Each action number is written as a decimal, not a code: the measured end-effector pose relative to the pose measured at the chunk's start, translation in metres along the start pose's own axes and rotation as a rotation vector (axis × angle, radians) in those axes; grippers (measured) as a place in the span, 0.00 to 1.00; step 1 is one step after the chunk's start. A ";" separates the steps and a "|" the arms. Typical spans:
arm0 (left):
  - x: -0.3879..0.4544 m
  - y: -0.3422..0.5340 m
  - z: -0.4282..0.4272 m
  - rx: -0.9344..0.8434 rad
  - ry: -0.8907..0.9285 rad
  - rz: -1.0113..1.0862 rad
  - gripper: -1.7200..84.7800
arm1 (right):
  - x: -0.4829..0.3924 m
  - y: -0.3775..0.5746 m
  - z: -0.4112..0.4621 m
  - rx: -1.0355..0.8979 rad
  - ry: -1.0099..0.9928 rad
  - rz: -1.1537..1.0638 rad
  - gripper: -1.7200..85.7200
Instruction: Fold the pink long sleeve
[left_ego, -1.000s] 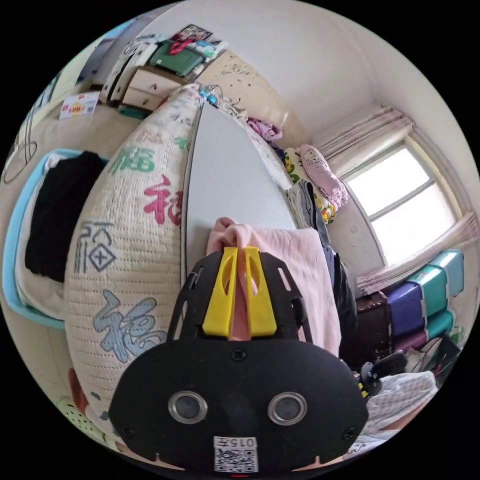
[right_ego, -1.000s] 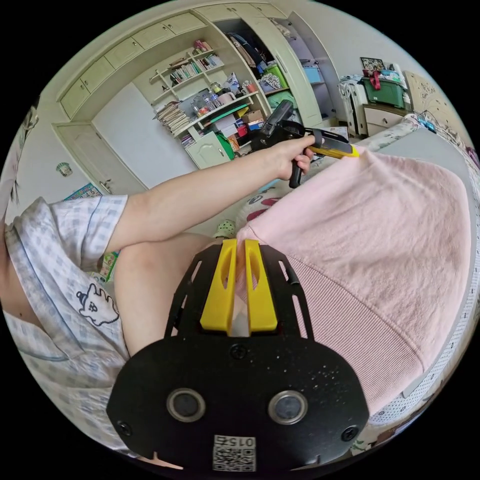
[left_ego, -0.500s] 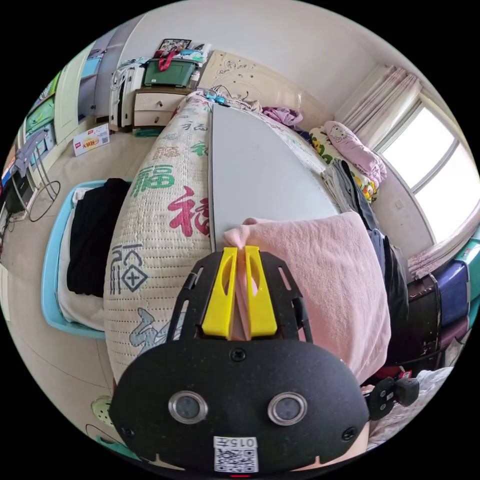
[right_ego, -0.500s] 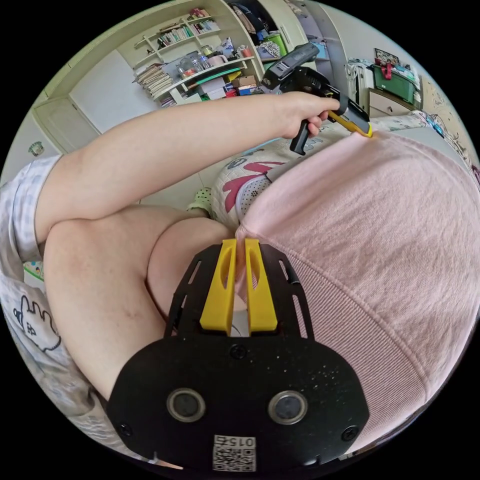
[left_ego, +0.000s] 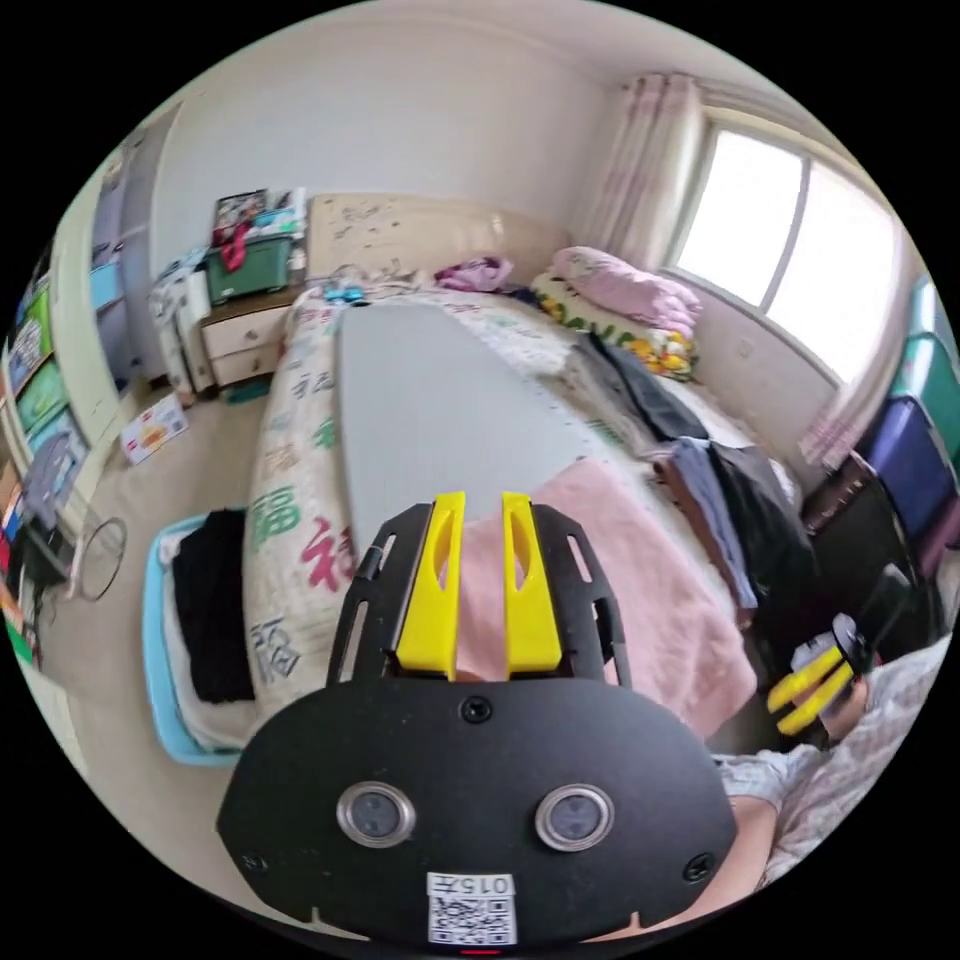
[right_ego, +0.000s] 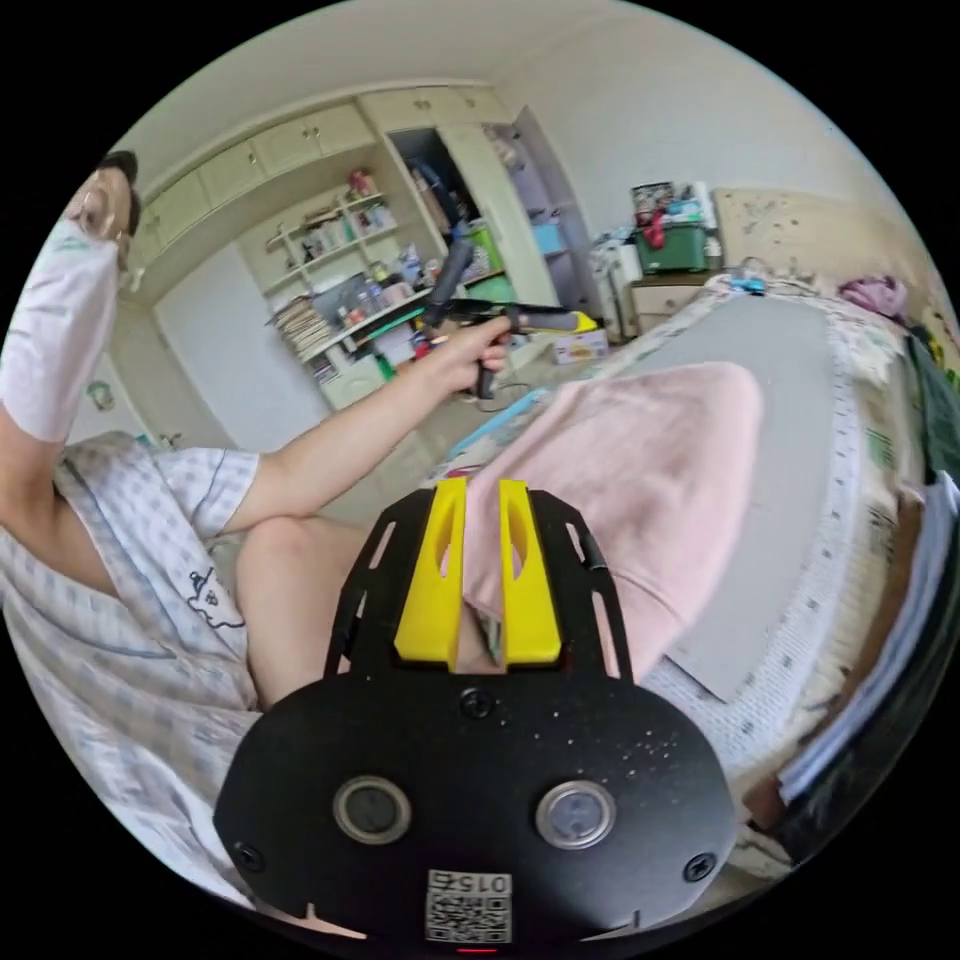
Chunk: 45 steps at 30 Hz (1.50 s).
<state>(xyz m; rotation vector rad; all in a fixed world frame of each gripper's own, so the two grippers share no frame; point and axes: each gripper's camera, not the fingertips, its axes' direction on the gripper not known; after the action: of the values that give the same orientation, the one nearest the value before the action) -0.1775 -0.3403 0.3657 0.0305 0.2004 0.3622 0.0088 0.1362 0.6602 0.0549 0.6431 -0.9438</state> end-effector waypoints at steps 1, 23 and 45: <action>0.019 -0.010 0.007 -0.014 0.077 0.061 0.10 | 0.009 0.006 -0.009 -0.003 0.080 0.030 0.10; 0.017 -0.012 0.073 -0.175 0.111 -0.119 0.09 | -0.006 0.041 -0.025 0.001 0.143 -0.025 0.07; -0.106 0.158 0.064 -0.084 0.232 -0.646 0.04 | -0.083 0.028 0.174 -0.471 0.081 -0.200 0.04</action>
<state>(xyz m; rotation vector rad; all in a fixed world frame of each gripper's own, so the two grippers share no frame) -0.3170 -0.2297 0.4590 -0.1573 0.4093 -0.2725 0.0803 0.1592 0.8400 -0.3976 0.9447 -0.9637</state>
